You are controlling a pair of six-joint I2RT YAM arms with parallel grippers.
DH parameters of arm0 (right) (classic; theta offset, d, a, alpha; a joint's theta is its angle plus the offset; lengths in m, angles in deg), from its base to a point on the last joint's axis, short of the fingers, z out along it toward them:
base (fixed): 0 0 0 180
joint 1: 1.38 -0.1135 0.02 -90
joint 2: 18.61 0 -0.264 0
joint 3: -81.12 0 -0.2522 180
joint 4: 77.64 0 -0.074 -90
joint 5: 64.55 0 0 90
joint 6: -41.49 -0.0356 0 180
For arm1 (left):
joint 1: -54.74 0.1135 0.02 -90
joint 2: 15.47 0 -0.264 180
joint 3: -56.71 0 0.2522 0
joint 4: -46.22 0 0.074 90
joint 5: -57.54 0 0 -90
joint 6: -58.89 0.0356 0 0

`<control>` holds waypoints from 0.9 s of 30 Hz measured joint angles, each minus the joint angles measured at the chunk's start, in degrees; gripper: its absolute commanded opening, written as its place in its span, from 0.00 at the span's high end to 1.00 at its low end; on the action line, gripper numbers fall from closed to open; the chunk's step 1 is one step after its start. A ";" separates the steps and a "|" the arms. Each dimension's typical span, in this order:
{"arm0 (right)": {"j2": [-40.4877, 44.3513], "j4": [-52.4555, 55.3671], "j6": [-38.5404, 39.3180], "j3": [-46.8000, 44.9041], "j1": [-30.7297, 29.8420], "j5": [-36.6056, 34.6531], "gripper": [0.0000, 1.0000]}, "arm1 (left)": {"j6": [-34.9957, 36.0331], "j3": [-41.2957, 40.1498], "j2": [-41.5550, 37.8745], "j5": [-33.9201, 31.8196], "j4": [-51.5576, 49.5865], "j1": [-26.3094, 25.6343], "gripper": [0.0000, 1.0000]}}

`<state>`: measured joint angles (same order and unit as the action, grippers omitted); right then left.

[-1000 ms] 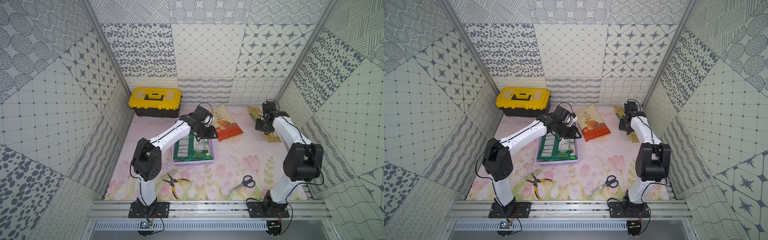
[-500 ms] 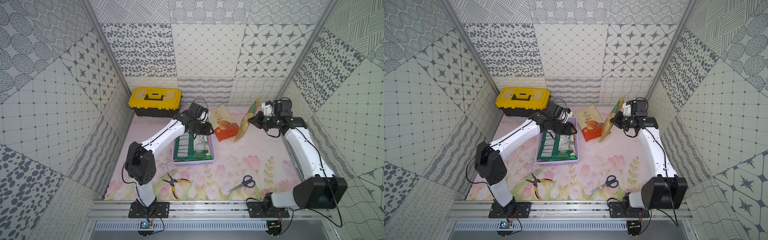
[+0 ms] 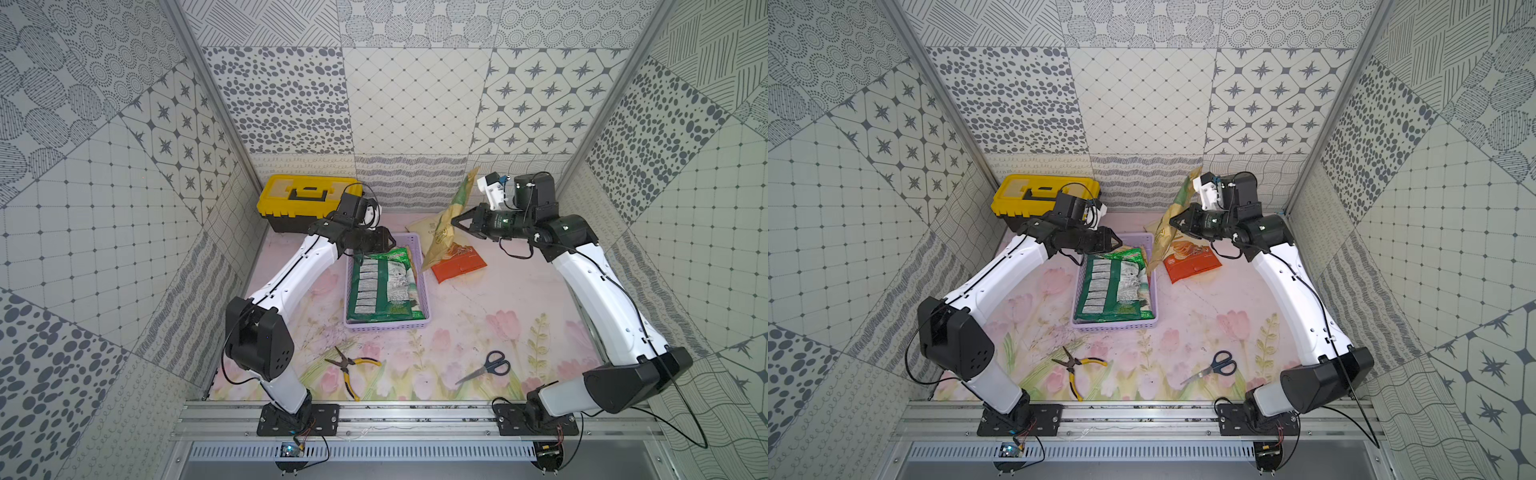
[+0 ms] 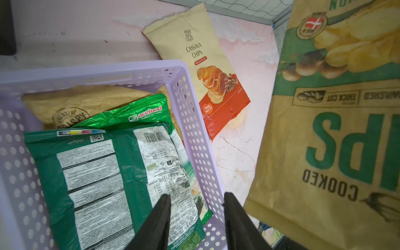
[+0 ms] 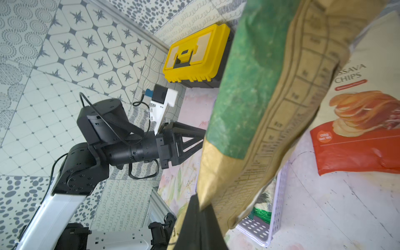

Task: Put the potato chips into the basket
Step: Pick up the potato chip from the center of the board, then place the potato chip in the basket.

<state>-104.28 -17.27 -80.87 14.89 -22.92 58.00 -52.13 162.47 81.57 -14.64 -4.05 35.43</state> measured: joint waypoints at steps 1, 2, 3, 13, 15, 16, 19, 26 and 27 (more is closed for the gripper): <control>-1.42 0.66 0.57 0.96 -1.51 0.04 1.00 | 0.07 -0.11 -0.35 -0.26 0.00 0.55 0.56; -3.23 1.64 1.38 2.25 -3.10 0.00 1.00 | 0.17 -0.26 -0.70 -0.50 0.04 1.09 0.56; -4.70 2.14 2.08 3.17 -4.22 0.00 1.00 | 0.22 -0.39 -1.05 -0.68 0.04 1.55 0.56; -18.18 12.31 8.74 9.16 -9.86 -1.86 1.00 | 0.26 -2.78 -4.48 -2.47 1.31 8.41 0.55; -19.78 14.03 10.12 10.67 -9.90 -2.43 1.00 | -0.04 -3.04 -4.57 -2.36 1.99 9.60 0.55; -20.52 14.91 10.84 11.72 -9.92 -2.71 1.00 | -0.22 -3.17 -4.57 -2.25 2.32 10.19 0.55; -22.01 17.94 12.68 14.78 -10.01 -4.07 1.00 | -1.07 -3.52 -4.57 -1.29 2.93 11.96 0.55; -26.18 28.09 16.94 26.77 -10.93 -7.58 1.00 | -3.02 -4.07 -4.70 0.42 3.54 15.06 0.55; -27.23 30.47 17.81 30.01 -10.99 -8.24 1.00 | -3.23 -4.20 -4.74 0.48 3.82 15.26 0.55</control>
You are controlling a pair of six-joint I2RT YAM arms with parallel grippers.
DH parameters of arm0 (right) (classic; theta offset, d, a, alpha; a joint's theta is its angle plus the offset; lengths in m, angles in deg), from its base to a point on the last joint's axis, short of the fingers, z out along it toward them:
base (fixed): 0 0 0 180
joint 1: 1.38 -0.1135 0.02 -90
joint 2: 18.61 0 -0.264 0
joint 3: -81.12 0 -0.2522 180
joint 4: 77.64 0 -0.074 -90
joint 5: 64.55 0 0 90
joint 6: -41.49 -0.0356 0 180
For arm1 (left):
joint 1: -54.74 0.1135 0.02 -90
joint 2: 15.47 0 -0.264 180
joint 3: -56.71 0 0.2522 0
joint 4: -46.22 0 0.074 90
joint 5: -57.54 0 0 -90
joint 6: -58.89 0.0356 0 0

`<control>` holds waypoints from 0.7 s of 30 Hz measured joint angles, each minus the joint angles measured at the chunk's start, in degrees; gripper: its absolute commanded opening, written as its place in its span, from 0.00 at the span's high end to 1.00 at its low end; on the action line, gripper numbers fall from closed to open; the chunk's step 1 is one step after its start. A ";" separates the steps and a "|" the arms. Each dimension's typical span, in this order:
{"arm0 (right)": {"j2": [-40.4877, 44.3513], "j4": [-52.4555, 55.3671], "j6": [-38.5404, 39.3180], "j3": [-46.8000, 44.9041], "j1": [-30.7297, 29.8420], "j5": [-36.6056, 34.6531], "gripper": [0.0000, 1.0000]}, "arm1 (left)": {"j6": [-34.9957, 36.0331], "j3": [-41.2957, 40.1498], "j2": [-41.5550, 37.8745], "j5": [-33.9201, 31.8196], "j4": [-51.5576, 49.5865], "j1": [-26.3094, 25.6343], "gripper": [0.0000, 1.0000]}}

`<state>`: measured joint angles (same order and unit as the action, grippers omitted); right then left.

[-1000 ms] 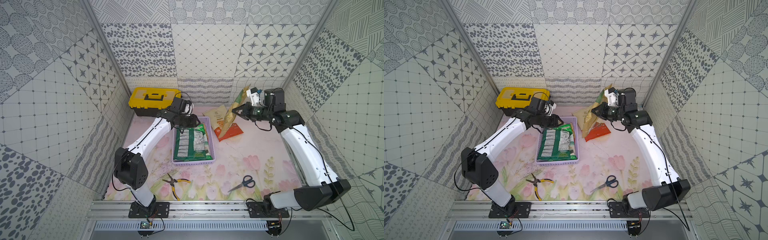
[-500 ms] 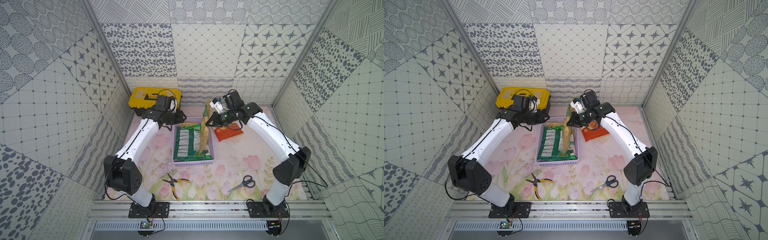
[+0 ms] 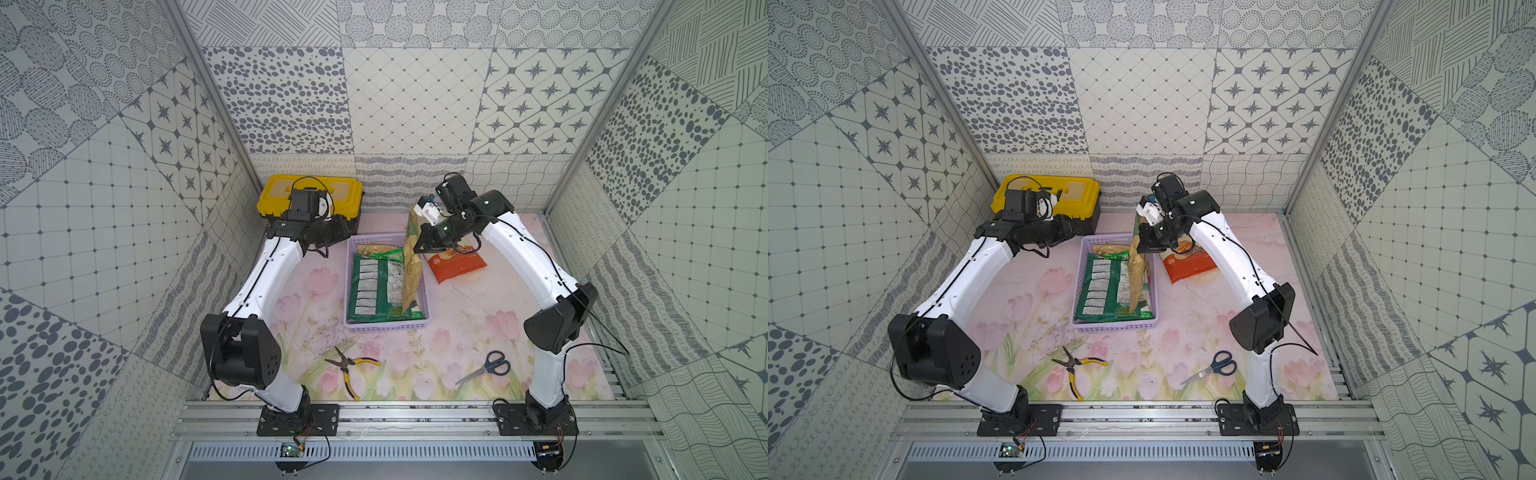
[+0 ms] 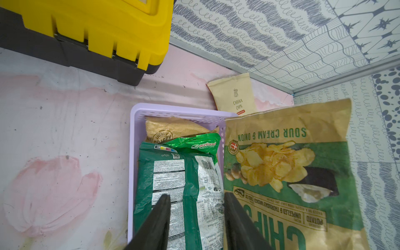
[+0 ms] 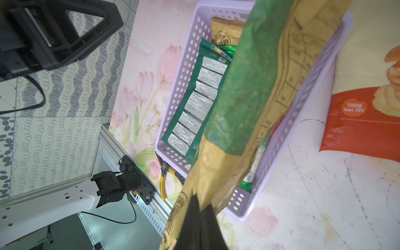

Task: Put the potato chips into the basket
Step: Place the potato chip in the basket.

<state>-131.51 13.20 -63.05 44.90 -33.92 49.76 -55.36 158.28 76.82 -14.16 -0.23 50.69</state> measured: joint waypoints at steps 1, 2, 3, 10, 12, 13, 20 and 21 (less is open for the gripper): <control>-1.31 2.43 0.74 3.87 -0.09 -0.68 1.00 | -0.07 -0.09 -0.02 0.04 0.26 0.13 0.55; -2.64 4.63 1.46 7.63 -0.13 -1.09 1.00 | -0.20 -0.15 -0.02 0.20 0.46 0.24 0.55; -3.67 6.01 1.95 10.38 -0.13 -1.36 1.00 | -0.37 -0.17 0.00 0.42 0.61 0.31 0.55; -7.48 10.93 3.67 14.16 -0.63 -2.43 1.00 | -1.09 -0.22 -0.04 1.75 1.60 0.42 0.55; -9.94 11.26 3.65 14.43 -1.51 -2.16 1.00 | -1.22 -0.24 -0.07 1.97 1.60 0.42 0.55; -11.34 11.30 3.63 14.53 -2.19 -1.53 1.00 | -1.25 -0.24 -0.07 2.10 1.62 0.42 0.55; -19.43 6.32 0.70 14.73 -6.91 1.68 1.00 | -1.53 -0.24 -0.17 2.38 1.60 0.42 0.55; -19.96 5.01 -0.35 14.45 -7.37 2.29 1.00 | -1.53 -0.24 -0.22 2.38 1.60 0.42 0.55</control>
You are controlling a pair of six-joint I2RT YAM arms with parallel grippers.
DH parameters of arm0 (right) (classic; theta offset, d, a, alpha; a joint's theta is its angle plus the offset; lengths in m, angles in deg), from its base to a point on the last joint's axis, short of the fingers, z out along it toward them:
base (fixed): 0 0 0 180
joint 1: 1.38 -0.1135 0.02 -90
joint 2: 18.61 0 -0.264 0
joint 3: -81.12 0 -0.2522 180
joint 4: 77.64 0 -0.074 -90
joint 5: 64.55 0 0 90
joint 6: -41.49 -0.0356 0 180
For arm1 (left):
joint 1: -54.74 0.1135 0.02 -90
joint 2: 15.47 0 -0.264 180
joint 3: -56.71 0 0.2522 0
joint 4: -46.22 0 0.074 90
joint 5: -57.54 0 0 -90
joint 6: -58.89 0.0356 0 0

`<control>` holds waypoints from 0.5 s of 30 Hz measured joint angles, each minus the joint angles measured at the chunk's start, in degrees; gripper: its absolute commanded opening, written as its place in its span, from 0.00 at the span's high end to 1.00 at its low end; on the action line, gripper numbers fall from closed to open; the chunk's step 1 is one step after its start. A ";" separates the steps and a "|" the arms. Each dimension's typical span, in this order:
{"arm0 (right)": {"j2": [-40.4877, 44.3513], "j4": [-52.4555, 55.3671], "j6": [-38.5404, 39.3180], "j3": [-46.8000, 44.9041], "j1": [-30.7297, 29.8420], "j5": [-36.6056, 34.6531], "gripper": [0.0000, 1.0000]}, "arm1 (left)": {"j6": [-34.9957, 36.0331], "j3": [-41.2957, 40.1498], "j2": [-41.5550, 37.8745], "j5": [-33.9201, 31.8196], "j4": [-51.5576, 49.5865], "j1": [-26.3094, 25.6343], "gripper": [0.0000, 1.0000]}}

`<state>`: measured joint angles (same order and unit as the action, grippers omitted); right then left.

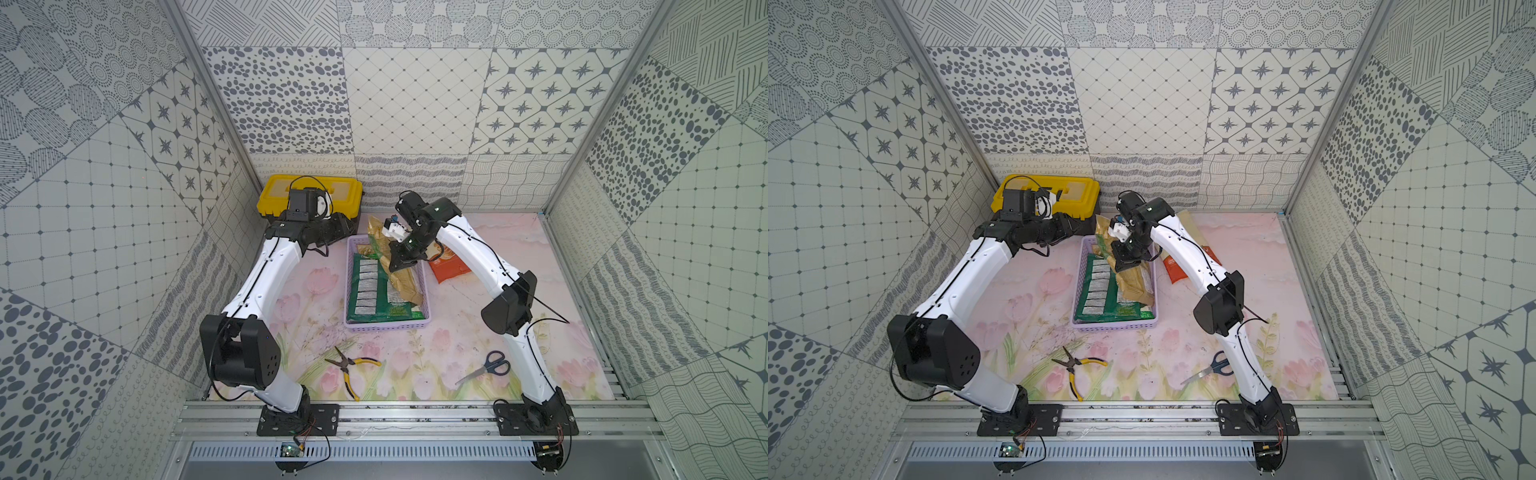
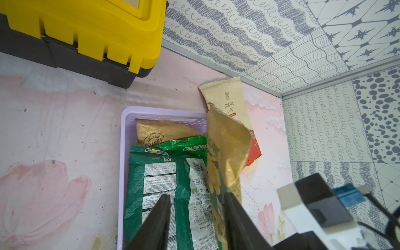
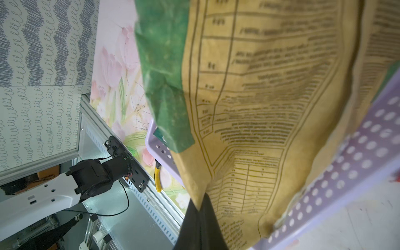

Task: Put the potato chips into the basket
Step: Place the potato chip in the basket.

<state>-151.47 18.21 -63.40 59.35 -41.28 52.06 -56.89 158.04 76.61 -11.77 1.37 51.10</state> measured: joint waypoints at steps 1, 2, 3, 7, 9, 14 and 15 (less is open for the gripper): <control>-0.33 -1.60 -1.25 -0.59 -0.37 0.59 1.00 | -0.02 0.00 -0.02 0.00 0.02 0.02 0.56; -0.39 -3.28 -2.51 -1.38 -0.68 1.11 1.00 | -0.09 0.00 -0.07 0.00 0.02 0.07 0.56; -0.42 -4.63 -3.45 -2.03 -0.90 1.46 1.00 | -0.13 0.00 -0.11 0.00 0.00 0.11 0.55; -0.46 -11.04 -9.90 -4.66 -1.86 2.75 1.00 | -0.28 0.00 -0.44 0.07 0.02 0.55 0.55; -0.46 -15.69 -13.99 -7.08 -2.14 3.85 1.00 | -0.63 -0.02 -0.57 0.15 0.04 0.90 0.55; -0.44 -28.72 -23.96 -17.22 -3.54 6.43 0.95 | -1.27 -0.44 -0.70 0.26 0.37 2.12 0.55; -0.44 -30.01 -25.29 -18.53 -3.85 6.54 0.83 | -1.49 -0.50 -0.72 0.26 0.39 2.36 0.55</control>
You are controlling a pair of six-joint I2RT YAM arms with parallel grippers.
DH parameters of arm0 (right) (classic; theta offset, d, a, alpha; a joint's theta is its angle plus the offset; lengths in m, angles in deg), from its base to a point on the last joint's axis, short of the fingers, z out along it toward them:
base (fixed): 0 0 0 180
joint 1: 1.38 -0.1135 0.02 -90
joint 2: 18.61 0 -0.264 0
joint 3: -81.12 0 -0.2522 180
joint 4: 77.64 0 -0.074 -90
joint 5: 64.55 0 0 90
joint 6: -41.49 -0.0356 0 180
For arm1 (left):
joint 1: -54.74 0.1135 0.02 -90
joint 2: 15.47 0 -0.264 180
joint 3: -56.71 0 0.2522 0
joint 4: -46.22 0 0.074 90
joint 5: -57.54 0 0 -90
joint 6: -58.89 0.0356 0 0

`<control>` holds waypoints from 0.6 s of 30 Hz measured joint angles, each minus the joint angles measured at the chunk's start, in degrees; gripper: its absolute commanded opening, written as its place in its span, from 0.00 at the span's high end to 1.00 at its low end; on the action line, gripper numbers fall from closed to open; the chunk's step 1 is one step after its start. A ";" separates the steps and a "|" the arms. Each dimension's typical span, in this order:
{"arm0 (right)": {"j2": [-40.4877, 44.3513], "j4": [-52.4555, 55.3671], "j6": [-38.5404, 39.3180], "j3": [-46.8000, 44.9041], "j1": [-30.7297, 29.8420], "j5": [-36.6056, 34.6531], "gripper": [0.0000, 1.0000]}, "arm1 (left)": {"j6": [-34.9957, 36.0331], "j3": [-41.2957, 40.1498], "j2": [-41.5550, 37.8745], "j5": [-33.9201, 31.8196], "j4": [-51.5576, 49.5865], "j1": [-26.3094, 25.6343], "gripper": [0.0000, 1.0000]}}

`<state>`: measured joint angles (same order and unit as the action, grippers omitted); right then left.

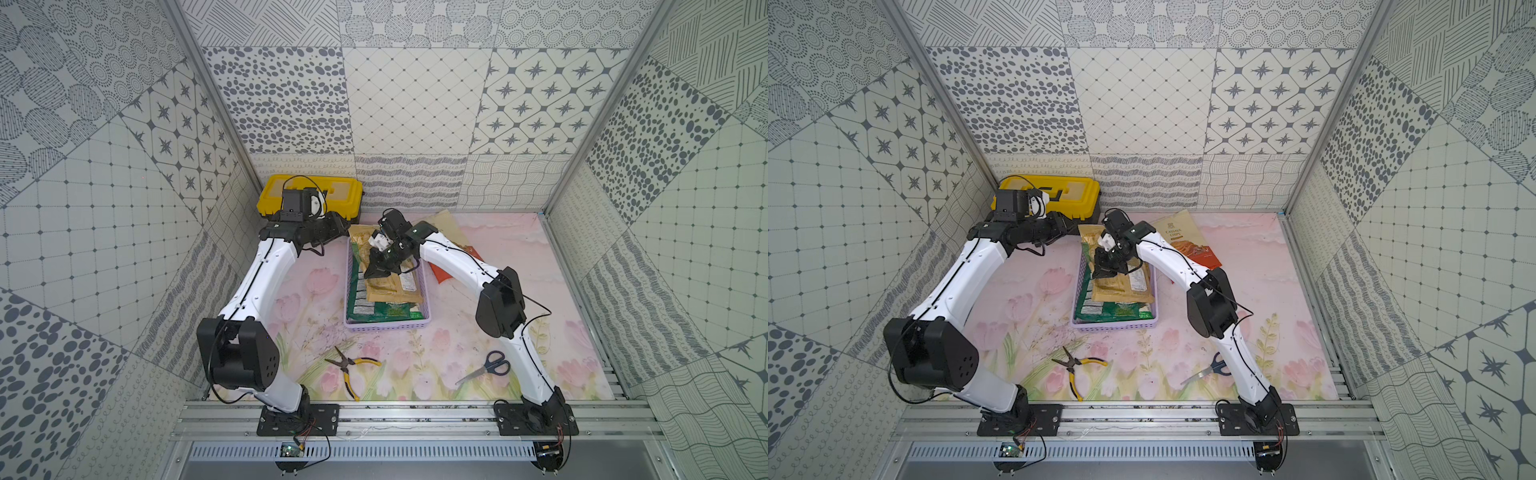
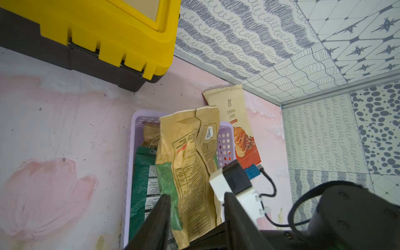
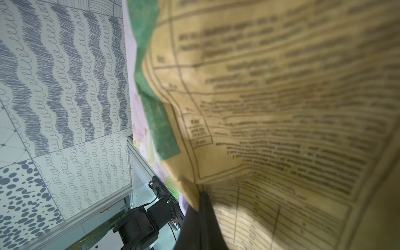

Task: Put the potato chips into the basket
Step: Place the potato chip in the basket.

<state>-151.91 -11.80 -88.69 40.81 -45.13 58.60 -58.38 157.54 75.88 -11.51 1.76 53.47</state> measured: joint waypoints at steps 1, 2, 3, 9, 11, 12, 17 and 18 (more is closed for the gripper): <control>0.00 -1.22 -1.38 -1.09 -0.26 0.31 0.72 | -0.04 -0.04 -0.07 0.00 0.02 0.24 0.55; 0.00 -2.29 -1.92 -1.88 -0.42 0.55 0.66 | -0.15 -0.09 -0.15 0.00 0.07 0.35 0.55; 0.07 -3.52 -2.62 -2.80 -0.57 0.81 0.61 | -0.20 -0.15 -0.26 0.00 0.09 0.46 0.55; 3.56 -5.84 -2.62 -7.87 -0.74 0.28 0.46 | -0.83 -0.35 -0.46 0.13 0.72 0.83 0.55; 5.88 -6.01 -1.55 -8.09 -0.24 -0.76 0.44 | -1.05 -0.46 -0.46 0.24 0.94 0.90 0.55; 7.02 -6.27 -0.94 -8.11 0.15 -1.46 0.43 | -1.11 -0.48 -0.46 0.37 1.03 0.92 0.55; 10.91 -7.76 1.99 -8.98 3.17 -7.41 0.40 | -1.44 -0.55 -0.46 1.20 1.29 0.94 0.55; 10.91 -7.85 2.32 -9.57 3.52 -8.70 0.40 | -1.46 -0.55 -0.48 1.20 1.29 0.94 0.55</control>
<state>-141.00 -19.65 -86.37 31.24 -41.61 49.90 -59.84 156.99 75.40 -10.31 3.05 54.41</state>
